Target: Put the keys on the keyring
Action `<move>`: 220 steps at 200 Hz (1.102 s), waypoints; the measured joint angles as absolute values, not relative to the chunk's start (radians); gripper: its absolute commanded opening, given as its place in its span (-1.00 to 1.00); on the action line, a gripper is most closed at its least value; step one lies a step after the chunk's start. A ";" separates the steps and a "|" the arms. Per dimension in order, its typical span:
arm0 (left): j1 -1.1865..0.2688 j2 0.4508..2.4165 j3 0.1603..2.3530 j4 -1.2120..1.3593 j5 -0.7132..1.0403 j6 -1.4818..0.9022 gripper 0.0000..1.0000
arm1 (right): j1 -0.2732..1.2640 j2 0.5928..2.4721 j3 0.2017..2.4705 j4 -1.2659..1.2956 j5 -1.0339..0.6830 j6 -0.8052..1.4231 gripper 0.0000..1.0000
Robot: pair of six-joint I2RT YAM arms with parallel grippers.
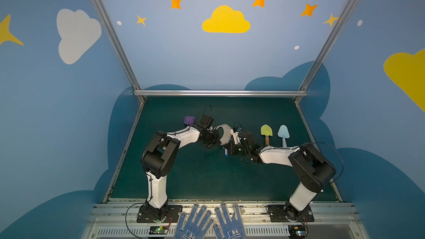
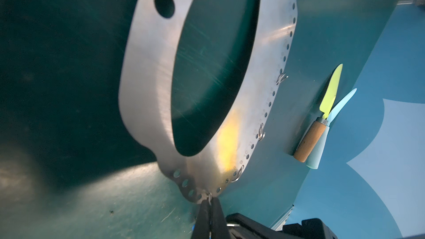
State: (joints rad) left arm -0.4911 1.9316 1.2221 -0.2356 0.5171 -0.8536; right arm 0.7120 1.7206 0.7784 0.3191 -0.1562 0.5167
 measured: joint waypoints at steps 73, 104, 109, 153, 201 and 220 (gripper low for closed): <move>-0.491 1.905 1.193 -0.189 0.535 -0.866 -0.93 | 0.722 1.737 0.816 0.270 -0.147 0.517 -1.00; -0.491 1.903 1.190 -0.181 0.542 -0.871 -0.93 | 0.724 1.737 0.816 0.270 -0.143 0.516 -1.00; -0.491 1.903 1.190 -0.180 0.543 -0.871 -0.93 | 0.724 1.737 0.816 0.271 -0.143 0.515 -1.00; -0.489 1.903 1.189 -0.177 0.550 -0.872 -0.93 | 0.725 1.737 0.815 0.276 -0.143 0.484 -1.00; -0.485 1.903 1.191 -0.184 0.559 -0.872 -0.93 | 0.730 1.737 0.807 0.295 -0.148 0.435 -1.00; -0.485 1.903 1.191 -0.184 0.560 -0.872 -0.93 | 0.734 1.737 0.799 0.312 -0.151 0.422 -1.00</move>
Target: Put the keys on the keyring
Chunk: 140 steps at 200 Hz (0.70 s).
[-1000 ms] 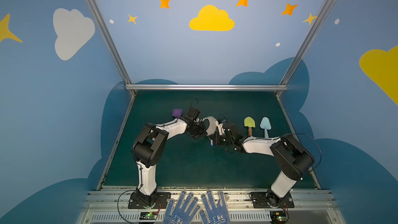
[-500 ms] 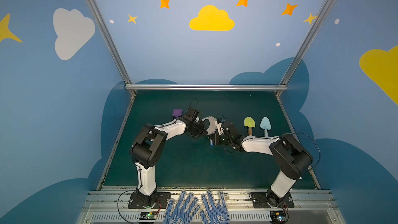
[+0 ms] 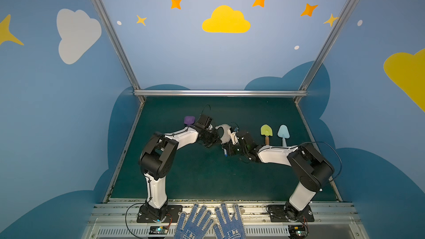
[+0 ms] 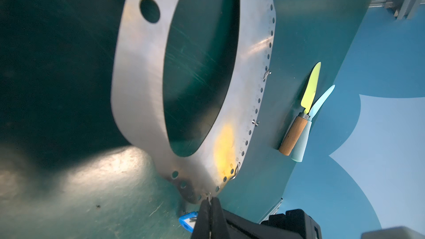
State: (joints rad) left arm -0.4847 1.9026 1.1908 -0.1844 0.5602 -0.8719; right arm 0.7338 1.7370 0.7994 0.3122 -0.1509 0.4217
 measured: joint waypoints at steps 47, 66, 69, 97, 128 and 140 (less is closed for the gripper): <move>-0.485 1.903 1.191 -0.184 0.564 -0.872 -0.93 | 0.739 1.737 0.796 0.323 -0.144 0.410 -1.00; -0.485 1.903 1.191 -0.184 0.567 -0.872 -0.93 | 0.741 1.736 0.794 0.326 -0.135 0.410 -1.00; -0.484 1.903 1.191 -0.184 0.567 -0.872 -0.93 | 0.741 1.736 0.794 0.327 -0.133 0.409 -1.00; -0.485 1.903 1.191 -0.184 0.574 -0.872 -0.93 | 0.743 1.727 0.780 0.342 -0.120 0.404 -1.00; -0.485 1.903 1.191 -0.185 0.577 -0.872 -0.93 | 0.744 1.716 0.764 0.360 -0.108 0.395 -1.00; -0.485 1.903 1.191 -0.186 0.579 -0.872 -0.93 | 0.745 1.711 0.759 0.363 -0.102 0.390 -1.00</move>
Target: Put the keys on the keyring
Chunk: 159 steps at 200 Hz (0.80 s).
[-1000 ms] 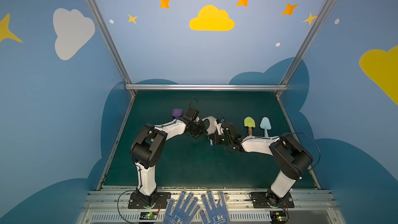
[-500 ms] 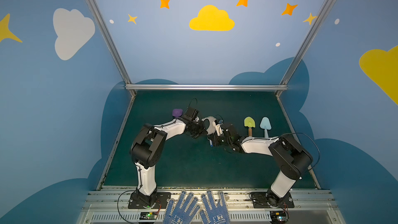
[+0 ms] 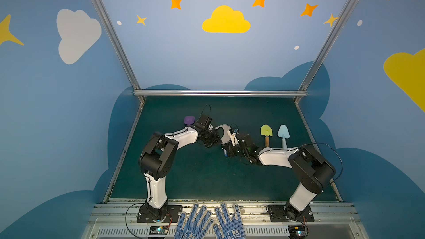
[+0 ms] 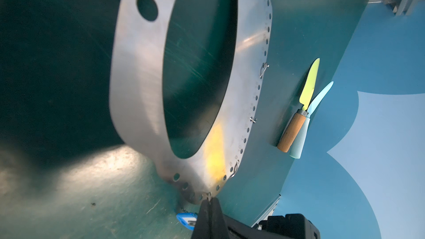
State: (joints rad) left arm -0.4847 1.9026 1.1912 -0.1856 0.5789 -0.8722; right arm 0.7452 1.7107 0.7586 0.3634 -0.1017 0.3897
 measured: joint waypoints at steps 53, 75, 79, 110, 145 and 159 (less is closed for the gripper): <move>-0.485 1.903 1.191 -0.187 0.587 -0.872 -0.92 | 0.746 1.682 0.734 0.377 -0.069 0.379 -1.00; -0.485 1.903 1.191 -0.187 0.594 -0.873 -0.93 | 0.746 1.682 0.734 0.379 -0.066 0.378 -1.00; -0.485 1.903 1.191 -0.187 0.594 -0.872 -0.93 | 0.746 1.682 0.734 0.379 -0.066 0.378 -1.00; -0.485 1.903 1.191 -0.186 0.601 -0.873 -0.93 | 0.746 1.682 0.734 0.391 -0.066 0.377 -1.00; -0.485 1.903 1.191 -0.186 0.609 -0.873 -0.92 | 0.746 1.682 0.735 0.410 -0.065 0.378 -1.00; -0.485 1.903 1.190 -0.186 0.614 -0.873 -0.93 | 0.746 1.682 0.735 0.416 -0.060 0.378 -1.00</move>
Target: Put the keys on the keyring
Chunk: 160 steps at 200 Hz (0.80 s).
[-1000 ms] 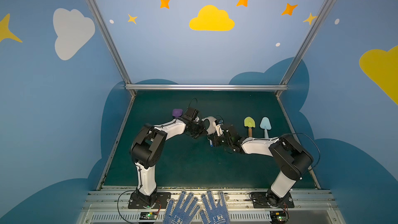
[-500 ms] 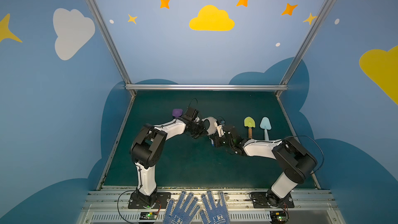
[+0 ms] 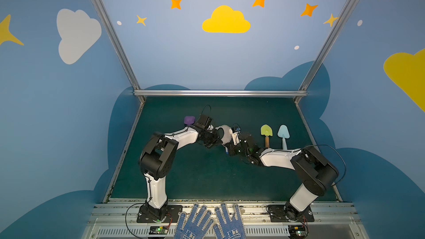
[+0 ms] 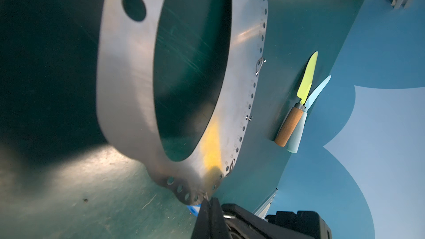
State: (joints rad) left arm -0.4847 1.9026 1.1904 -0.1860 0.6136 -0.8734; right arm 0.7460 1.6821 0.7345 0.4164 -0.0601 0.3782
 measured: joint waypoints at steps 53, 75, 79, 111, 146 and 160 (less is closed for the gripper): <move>-0.484 1.903 1.190 -0.183 0.619 -0.888 -0.93 | 0.746 1.667 0.723 0.446 -0.083 0.379 -1.00; -0.479 1.903 1.182 -0.175 0.625 -0.904 -0.93 | 0.746 1.654 0.693 0.469 -0.096 0.381 -1.00; -0.477 1.903 1.180 -0.173 0.628 -0.907 -0.93 | 0.746 1.651 0.685 0.475 -0.099 0.381 -1.00; -0.463 1.903 1.173 -0.139 0.663 -0.932 -0.93 | 0.751 1.639 0.632 0.496 -0.116 0.380 -1.00; -0.451 1.903 1.166 -0.109 0.710 -0.950 -0.93 | 0.756 1.639 0.620 0.517 -0.125 0.379 -1.00; -0.451 1.903 1.166 -0.104 0.723 -0.952 -0.93 | 0.757 1.639 0.620 0.532 -0.125 0.377 -1.00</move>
State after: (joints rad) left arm -0.4507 1.9030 1.1664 -0.1043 0.7231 -0.9524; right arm 0.7567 1.6394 0.6197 0.5320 -0.1246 0.3767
